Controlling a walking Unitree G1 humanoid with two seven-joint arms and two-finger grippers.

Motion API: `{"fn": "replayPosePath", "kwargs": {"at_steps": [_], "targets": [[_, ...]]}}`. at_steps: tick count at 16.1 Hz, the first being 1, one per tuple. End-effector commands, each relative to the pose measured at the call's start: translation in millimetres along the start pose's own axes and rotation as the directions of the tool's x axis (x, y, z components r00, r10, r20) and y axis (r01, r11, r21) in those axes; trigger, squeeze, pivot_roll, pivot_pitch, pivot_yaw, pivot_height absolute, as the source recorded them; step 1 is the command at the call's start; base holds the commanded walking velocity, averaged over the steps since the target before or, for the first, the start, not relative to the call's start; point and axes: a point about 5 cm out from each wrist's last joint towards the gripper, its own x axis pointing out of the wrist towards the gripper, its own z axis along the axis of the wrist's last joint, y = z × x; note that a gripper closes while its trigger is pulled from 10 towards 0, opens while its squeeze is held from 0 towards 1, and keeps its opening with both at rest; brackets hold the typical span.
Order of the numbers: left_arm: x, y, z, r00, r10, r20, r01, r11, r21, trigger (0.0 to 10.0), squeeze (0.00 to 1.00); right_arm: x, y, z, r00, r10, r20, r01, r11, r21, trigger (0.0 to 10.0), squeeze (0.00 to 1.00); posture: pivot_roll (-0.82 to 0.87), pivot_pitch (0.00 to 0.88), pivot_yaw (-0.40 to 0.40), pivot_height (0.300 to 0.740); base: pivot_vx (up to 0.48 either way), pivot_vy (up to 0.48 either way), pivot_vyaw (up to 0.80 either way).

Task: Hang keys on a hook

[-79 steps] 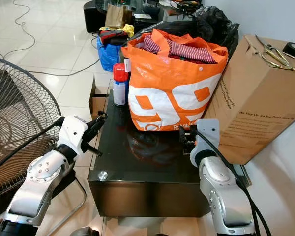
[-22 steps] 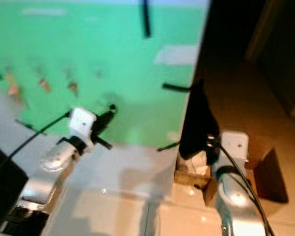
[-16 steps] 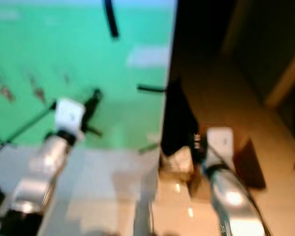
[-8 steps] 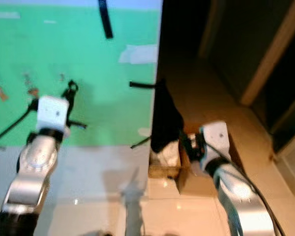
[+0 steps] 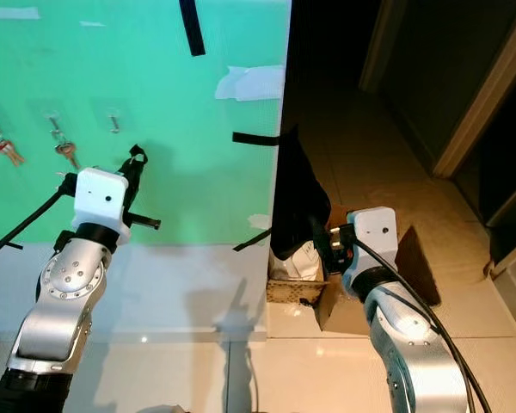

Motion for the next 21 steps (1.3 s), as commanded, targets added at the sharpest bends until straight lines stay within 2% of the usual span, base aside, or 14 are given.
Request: {"fn": "replayPosePath", "kwargs": {"at_steps": [1,2,5,10,15,21], "targets": [[5.0,5.2,2,1.0,0.001,0.008,-0.001,1.0,0.013,10.0,0.0,0.1,2.7,-2,1.0,-0.002,-0.008,0.002,1.0,0.004,10.0,0.0,-0.12,0.0,0.023,0.74,0.0,0.0,0.0],[7.6,6.7,4,1.0,0.002,0.013,-0.002,1.0,0.025,10.0,0.0,0.3,3.3,-1,1.0,-0.002,-0.007,0.002,1.0,0.004,10.0,0.0,-0.12,0.0,0.023,0.74,0.0,0.0,0.0],[9.1,12.6,10,0.998,0.033,0.056,-0.033,0.999,-0.01,10.0,0.0,0.9,7.0,5,0.998,0.055,0.008,-0.054,0.996,-0.071,10.0,0.0,-0.12,0.0,0.034,0.74,0.0,0.0,0.0],[9.3,26.9,13,0.99,0.121,0.067,-0.109,0.982,-0.157,10.0,0.0,5.1,17.4,15,0.987,0.158,0.02,-0.152,0.973,-0.175,10.0,0.0,-0.11,0.0,0.017,0.74,0.0,0.0,0.0],[8.5,39.1,6,0.988,0.156,0.021,-0.151,0.976,-0.158,10.0,0.0,7.9,24.1,18,0.975,0.221,0.02,-0.214,0.958,-0.191,10.0,0.0,-0.09,0.0,0.003,0.74,0.0,0.0,0.0],[31.5,35.0,7,0.999,0.015,0.032,-0.009,0.984,-0.179,10.0,0.0,8.4,24.8,18,0.973,0.229,0.018,-0.221,0.955,-0.199,10.0,0.0,-0.1,0.0,0.005,0.74,0.0,0.0,0.0]]}}
